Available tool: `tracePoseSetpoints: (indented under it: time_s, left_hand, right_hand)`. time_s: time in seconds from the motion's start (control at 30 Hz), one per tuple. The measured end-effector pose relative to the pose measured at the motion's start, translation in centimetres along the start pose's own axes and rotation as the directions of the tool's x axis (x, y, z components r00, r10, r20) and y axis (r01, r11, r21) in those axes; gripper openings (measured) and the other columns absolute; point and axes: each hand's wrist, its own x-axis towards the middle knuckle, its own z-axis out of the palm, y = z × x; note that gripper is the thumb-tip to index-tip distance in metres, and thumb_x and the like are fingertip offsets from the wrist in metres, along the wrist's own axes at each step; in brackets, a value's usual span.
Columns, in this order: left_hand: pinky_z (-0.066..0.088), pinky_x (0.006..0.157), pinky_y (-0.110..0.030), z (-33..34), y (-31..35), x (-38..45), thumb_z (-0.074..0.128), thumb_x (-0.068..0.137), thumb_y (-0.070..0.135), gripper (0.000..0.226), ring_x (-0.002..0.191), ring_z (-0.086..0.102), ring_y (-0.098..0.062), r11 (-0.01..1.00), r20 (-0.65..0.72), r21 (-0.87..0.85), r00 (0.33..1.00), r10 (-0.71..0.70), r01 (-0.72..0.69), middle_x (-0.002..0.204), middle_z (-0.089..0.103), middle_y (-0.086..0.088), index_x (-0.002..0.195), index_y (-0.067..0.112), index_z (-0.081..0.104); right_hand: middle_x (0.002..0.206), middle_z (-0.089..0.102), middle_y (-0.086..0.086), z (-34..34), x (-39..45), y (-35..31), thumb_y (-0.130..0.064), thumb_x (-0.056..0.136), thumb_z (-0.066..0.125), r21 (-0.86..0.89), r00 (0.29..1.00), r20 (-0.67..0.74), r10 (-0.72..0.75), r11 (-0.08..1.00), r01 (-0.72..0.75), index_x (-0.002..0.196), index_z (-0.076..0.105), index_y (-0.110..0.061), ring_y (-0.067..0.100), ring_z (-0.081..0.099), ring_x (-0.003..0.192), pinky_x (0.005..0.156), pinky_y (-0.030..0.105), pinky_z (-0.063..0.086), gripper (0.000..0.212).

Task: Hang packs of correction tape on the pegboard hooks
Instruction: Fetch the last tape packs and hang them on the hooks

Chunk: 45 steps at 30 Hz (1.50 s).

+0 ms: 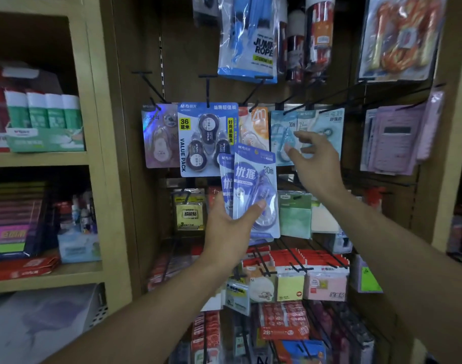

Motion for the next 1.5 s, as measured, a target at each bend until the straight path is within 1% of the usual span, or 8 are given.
tracePoseSetpoints:
  time_s: [0.1, 0.2, 0.3, 0.53, 0.7, 0.87, 1.33, 1.5]
  left_hand:
    - [0.043, 0.108, -0.042, 0.6, 0.2, -0.5, 0.076, 0.07, 0.055, 0.083, 0.13, 0.05, -0.013, 1.0, -0.036, -0.02, 0.999, -0.009, 0.008, 0.142, 0.05, 0.015, 0.141, 0.036, 0.039]
    - [0.053, 0.096, -0.039, 1.0, 0.8, -0.3, 0.074, 0.08, 0.038, 0.047, 0.106, 0.067, -0.009, 0.996, -0.075, -0.074, 0.996, 0.05, -0.056, 0.116, 0.07, 0.013, 0.123, 0.031, 0.058]
    - [0.056, 0.088, -0.039, 1.5, 1.8, -0.3, 0.073, 0.081, 0.036, 0.039, 0.097, 0.072, -0.011, 0.988, -0.098, -0.112, 0.991, 0.094, -0.105, 0.107, 0.074, 0.01, 0.118, 0.031, 0.06]
    - [0.043, 0.105, -0.049, 3.0, 3.6, -1.5, 0.047, 0.073, 0.079, 0.073, 0.131, 0.05, -0.017, 0.965, -0.023, -0.257, 0.999, 0.044, -0.049, 0.143, 0.05, 0.013, 0.136, 0.04, 0.046]
    - [0.042, 0.107, -0.041, 2.8, 3.9, -2.3, 0.057, 0.094, 0.034, 0.028, 0.116, 0.06, 0.003, 0.931, 0.147, -0.364, 0.989, 0.024, 0.031, 0.117, 0.064, 0.029, 0.121, 0.041, 0.058]
    - [0.045, 0.104, -0.049, 2.4, 3.9, -2.8, 0.056, 0.096, 0.018, 0.039, 0.12, 0.062, -0.02, 0.929, 0.213, -0.37, 0.972, 0.098, -0.013, 0.129, 0.064, 0.004, 0.134, 0.023, 0.052]
    - [0.048, 0.103, -0.043, 1.3, 2.9, -2.7, 0.058, 0.095, 0.025, 0.036, 0.117, 0.063, -0.012, 0.985, 0.117, -0.127, 0.985, 0.13, -0.115, 0.126, 0.066, 0.011, 0.131, 0.027, 0.054]
    - [0.052, 0.087, -0.015, 0.7, 2.6, -2.3, 0.056, 0.096, 0.023, 0.03, 0.099, 0.064, 0.011, 0.993, 0.013, -0.045, 0.994, 0.106, -0.105, 0.115, 0.065, 0.022, 0.126, 0.029, 0.056]
  right_hand:
    - [0.121, 0.063, -0.007, -0.7, -4.1, -2.2, -0.03, 0.097, 0.067, 0.133, 0.998, -0.054, -0.039, 0.99, 0.046, 0.13, 0.061, -0.025, 0.007, 0.061, 0.105, 0.085, 0.023, 0.053, 0.034]
    - [0.113, 0.066, -0.009, -0.9, -8.1, -3.8, -0.024, 0.1, 0.063, 0.235, 0.996, -0.042, -0.078, 0.968, 0.086, 0.13, 0.06, -0.026, 0.0, 0.063, 0.097, 0.078, 0.014, 0.051, 0.03]
    - [0.127, 0.061, -0.015, -0.7, -11.3, -4.6, -0.031, 0.101, 0.061, 0.193, 0.985, 0.034, -0.168, 0.968, 0.159, 0.135, 0.059, -0.031, 0.001, 0.056, 0.118, 0.098, 0.016, 0.045, 0.035]
    - [0.16, 0.035, -0.01, -1.9, -13.9, -5.2, -0.031, 0.103, 0.056, 0.087, 0.945, 0.049, -0.323, 0.944, 0.319, 0.149, 0.048, -0.026, 0.008, 0.026, 0.151, 0.122, 0.034, 0.029, 0.047]
    - [0.157, 0.04, 0.002, -4.2, -14.4, -5.2, -0.021, 0.091, 0.073, 0.104, 0.944, -0.098, -0.316, 0.94, 0.326, 0.136, 0.06, -0.018, 0.011, 0.035, 0.147, 0.116, 0.021, 0.033, 0.047]
    - [0.153, 0.04, 0.005, -5.5, -15.2, -4.4, -0.025, 0.085, 0.078, 0.03, 0.908, -0.165, -0.385, 0.918, 0.395, 0.138, 0.058, -0.012, 0.02, 0.032, 0.149, 0.118, 0.029, 0.033, 0.058]
    - [0.165, 0.028, -0.007, -5.7, -14.4, -2.1, -0.036, 0.094, 0.066, -0.061, 0.929, 0.11, -0.353, 0.931, 0.361, 0.151, 0.046, -0.026, 0.013, 0.026, 0.151, 0.116, 0.014, 0.023, 0.061]
    - [0.164, 0.028, -0.008, -5.4, -10.6, -0.4, -0.036, 0.097, 0.066, -0.046, 0.988, 0.094, -0.126, 0.99, 0.131, 0.15, 0.043, -0.04, 0.013, 0.026, 0.151, 0.114, 0.021, 0.034, 0.058]
